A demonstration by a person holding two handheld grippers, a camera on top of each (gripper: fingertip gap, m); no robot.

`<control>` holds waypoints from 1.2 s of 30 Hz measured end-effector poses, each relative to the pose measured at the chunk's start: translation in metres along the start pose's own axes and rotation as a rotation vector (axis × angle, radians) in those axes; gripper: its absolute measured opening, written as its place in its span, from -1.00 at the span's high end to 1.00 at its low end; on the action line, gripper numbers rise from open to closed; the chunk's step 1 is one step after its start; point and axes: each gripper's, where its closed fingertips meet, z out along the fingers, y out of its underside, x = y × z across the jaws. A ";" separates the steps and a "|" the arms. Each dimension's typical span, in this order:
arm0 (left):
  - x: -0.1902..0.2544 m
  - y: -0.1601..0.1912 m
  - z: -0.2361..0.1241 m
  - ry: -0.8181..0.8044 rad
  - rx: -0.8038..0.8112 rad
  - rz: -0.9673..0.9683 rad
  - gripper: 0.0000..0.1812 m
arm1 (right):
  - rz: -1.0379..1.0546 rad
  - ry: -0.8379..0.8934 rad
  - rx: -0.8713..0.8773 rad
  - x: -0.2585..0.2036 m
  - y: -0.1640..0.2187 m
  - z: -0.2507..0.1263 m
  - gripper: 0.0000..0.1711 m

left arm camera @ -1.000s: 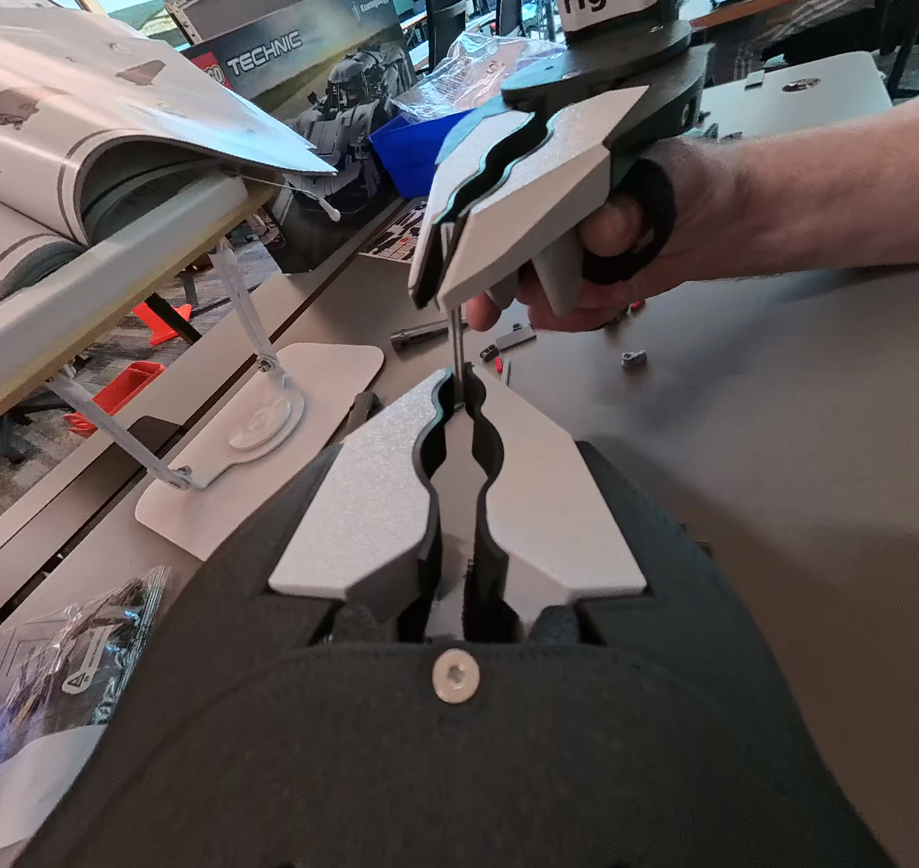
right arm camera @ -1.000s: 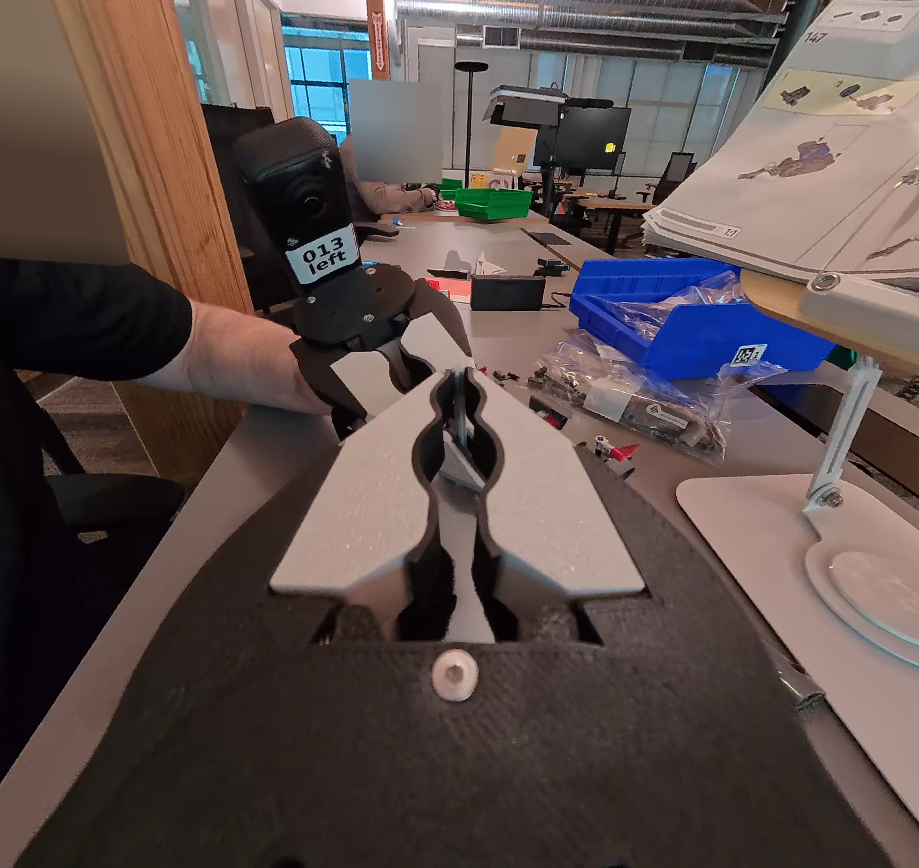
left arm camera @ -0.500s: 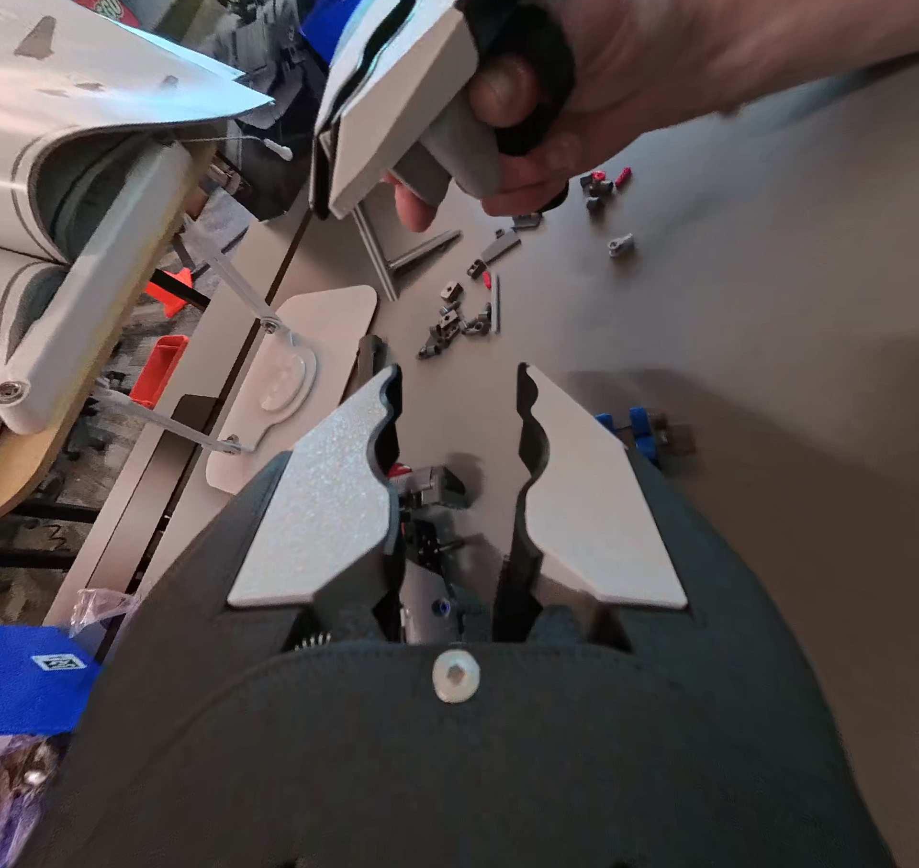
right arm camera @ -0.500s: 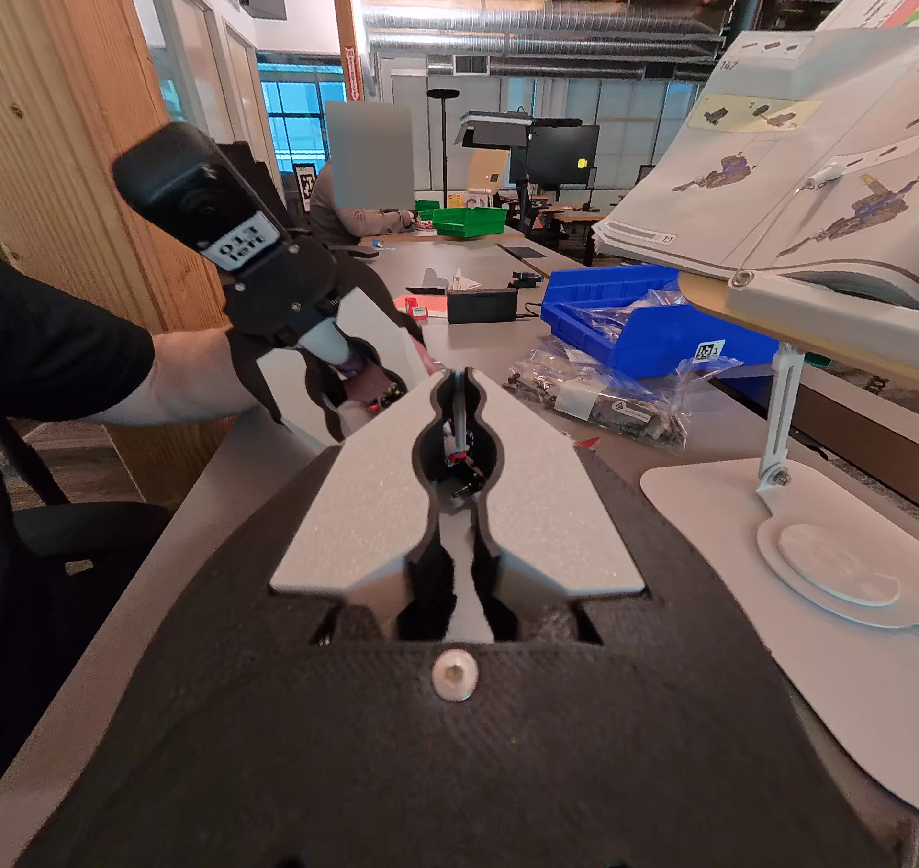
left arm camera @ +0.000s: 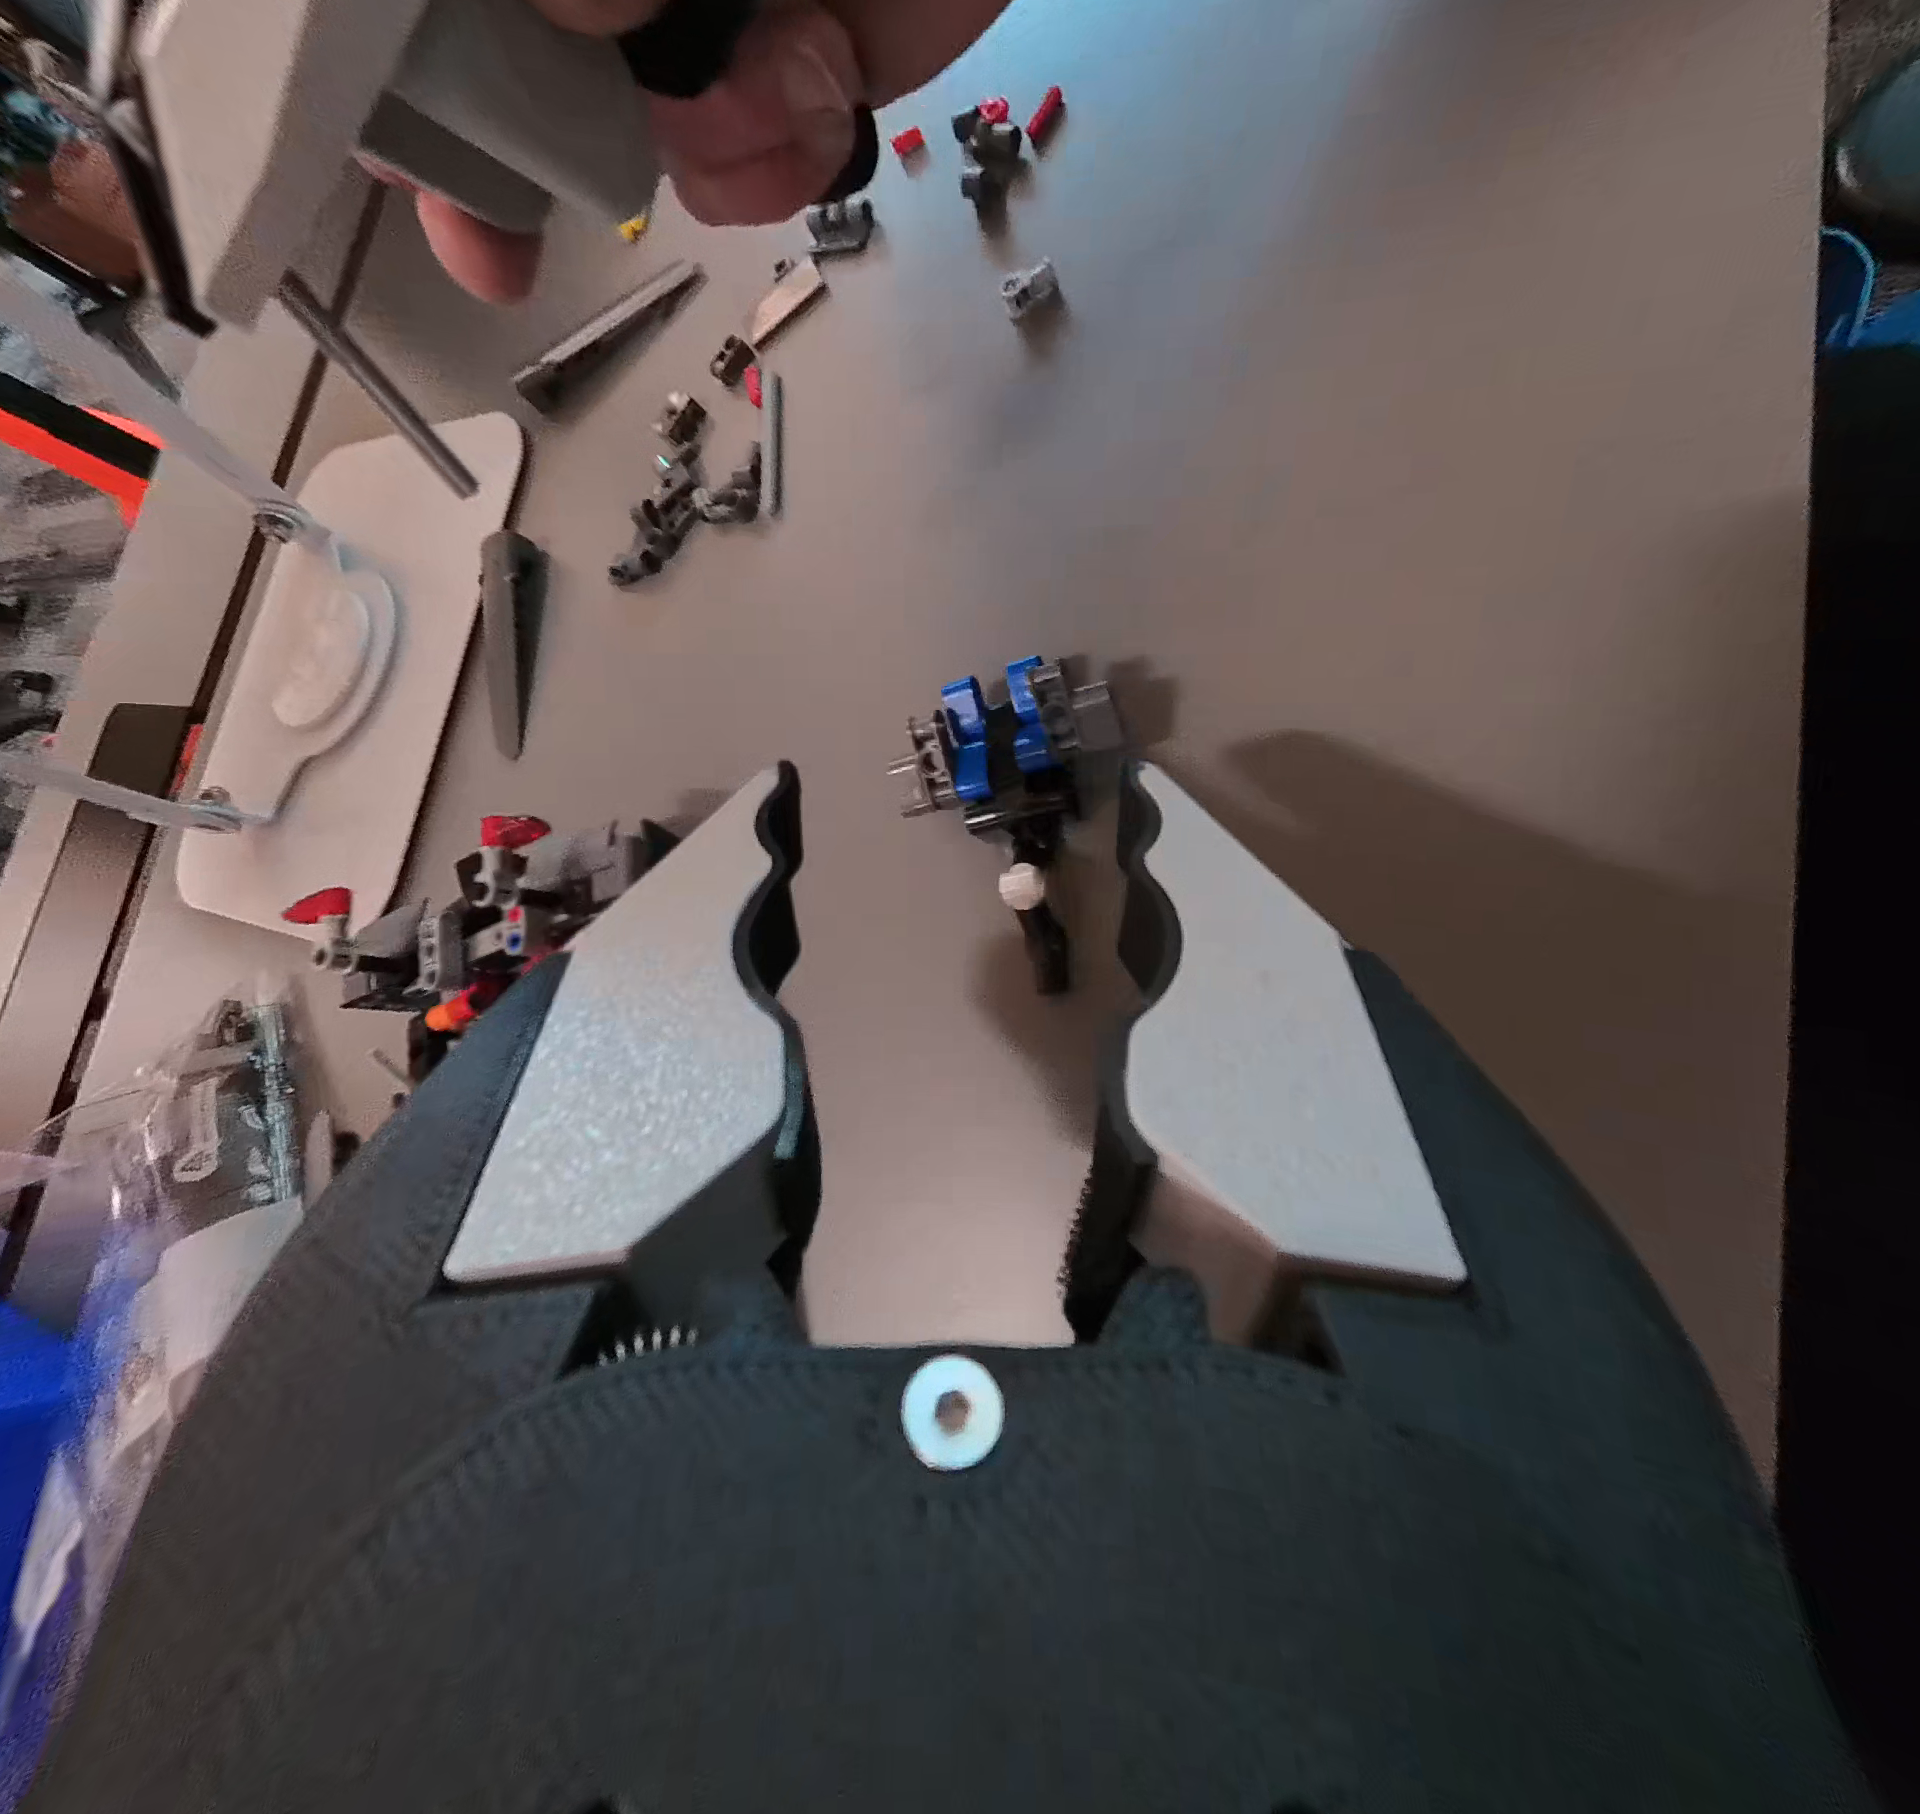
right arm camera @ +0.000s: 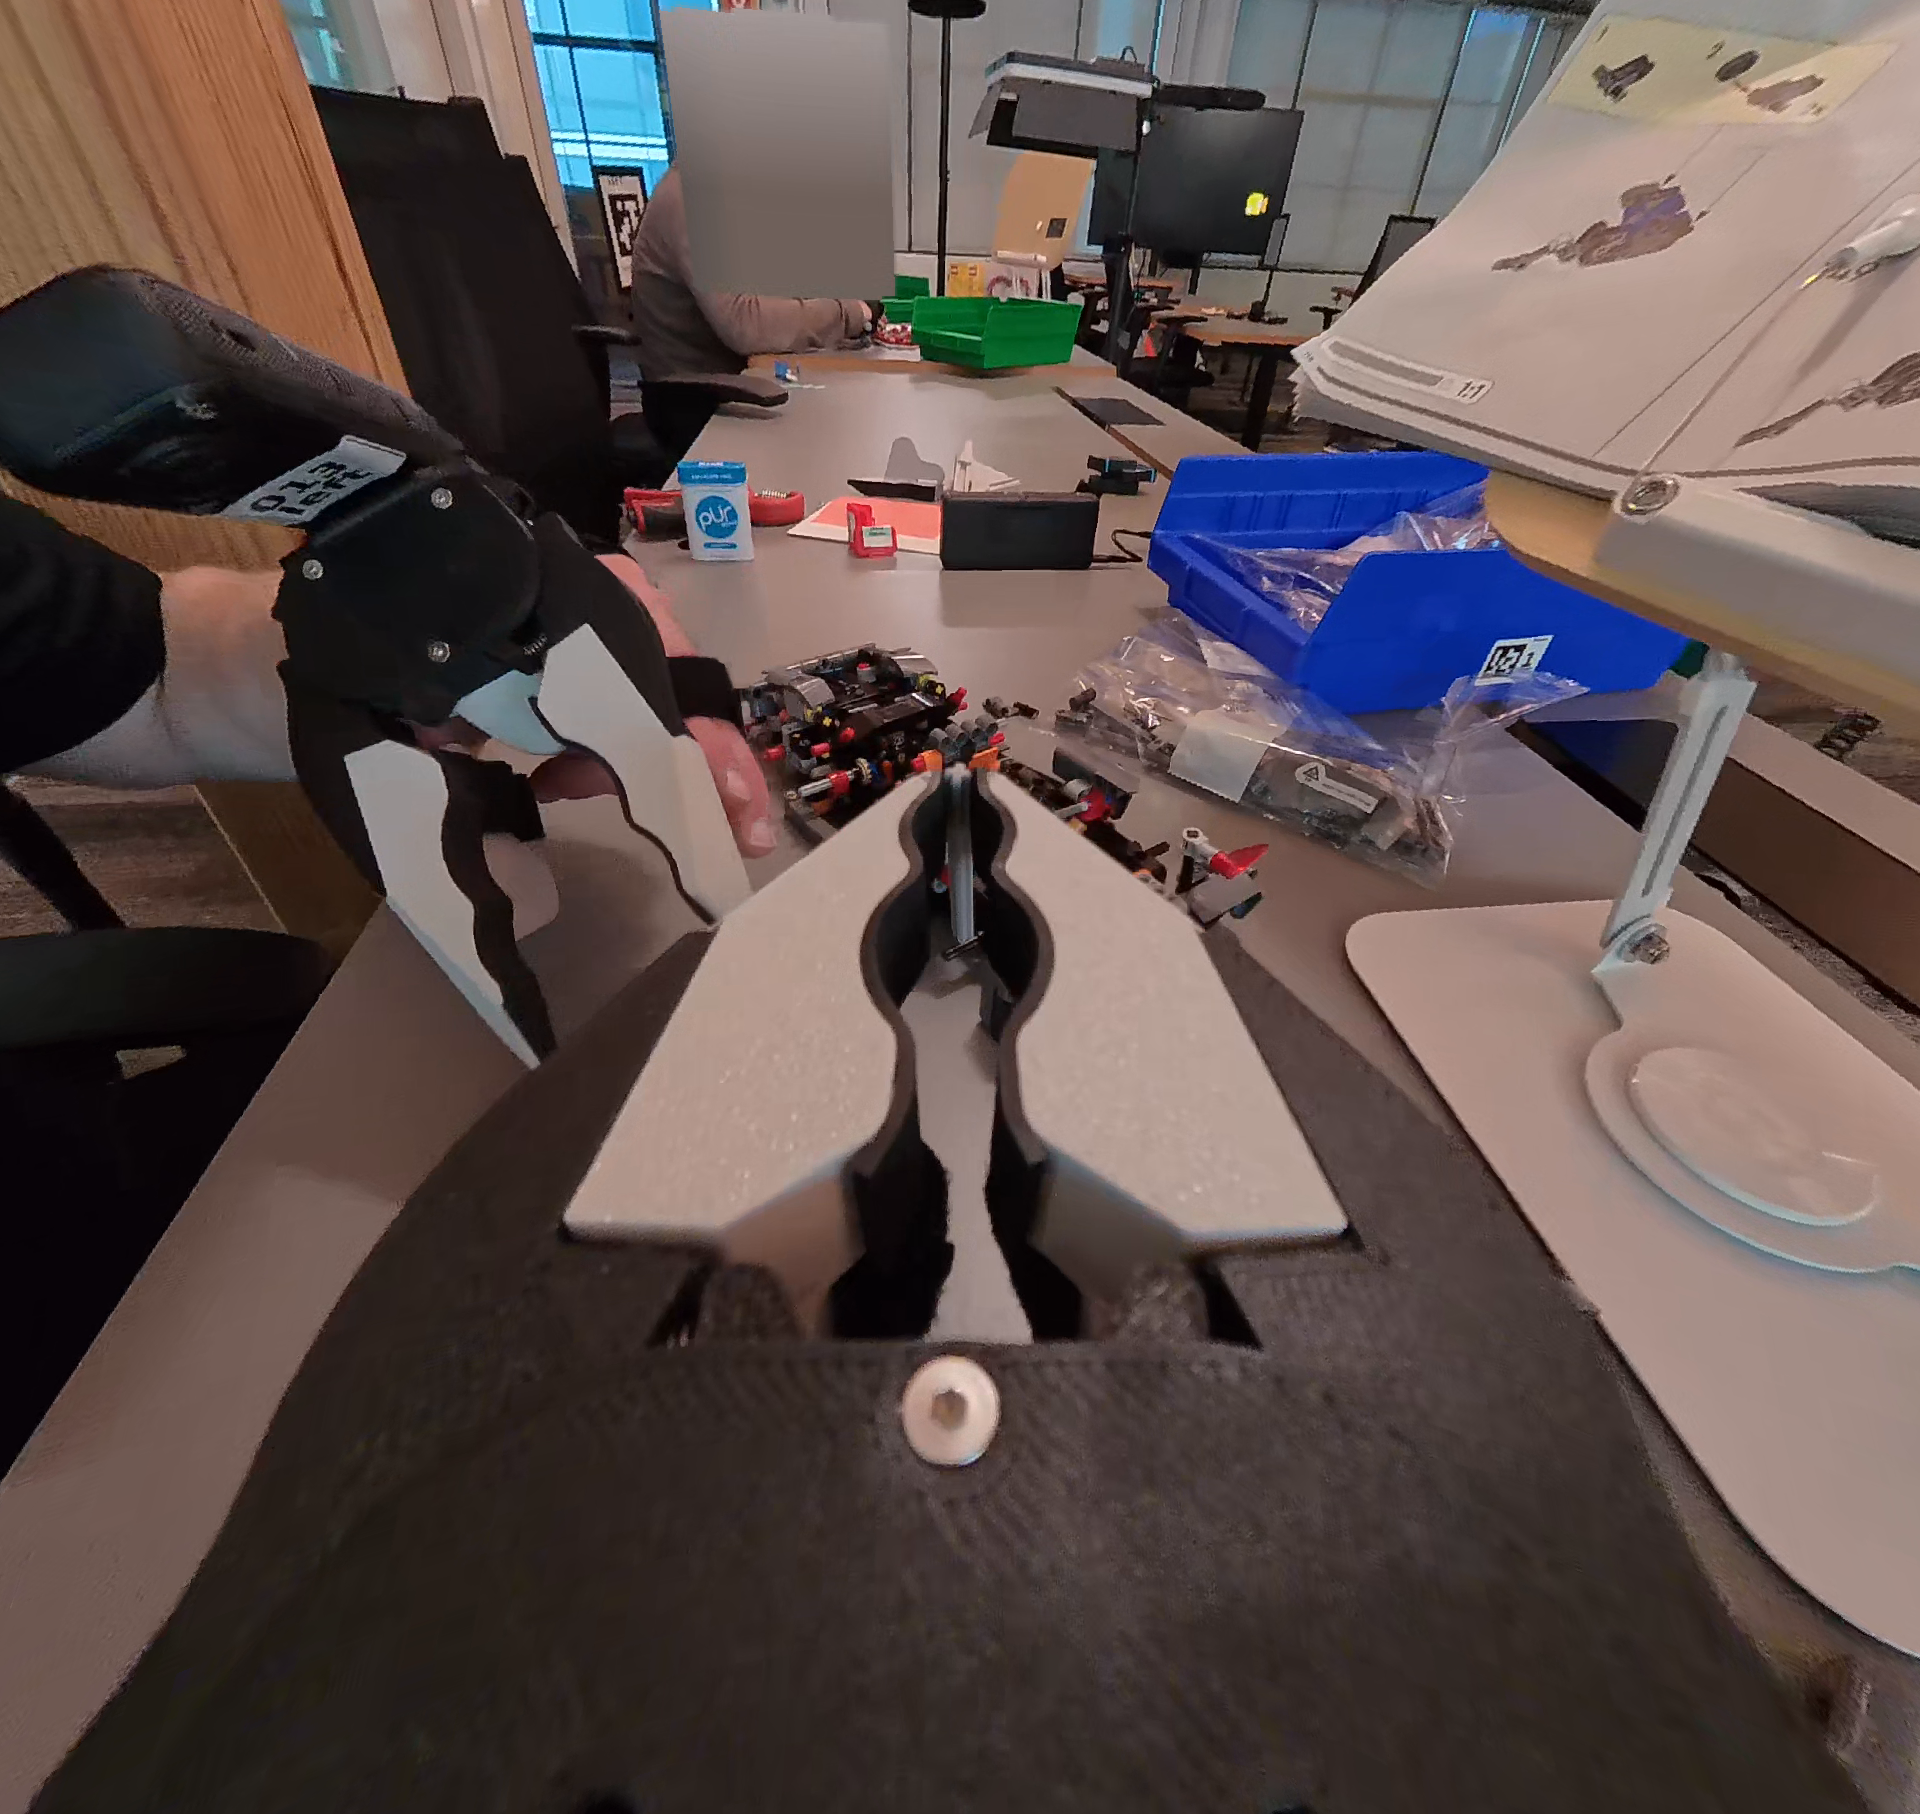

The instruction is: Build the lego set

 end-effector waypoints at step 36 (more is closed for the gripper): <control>0.004 0.008 0.025 -0.243 -0.044 0.026 0.65 | -0.324 -0.008 -0.370 -0.020 0.059 0.017 1.00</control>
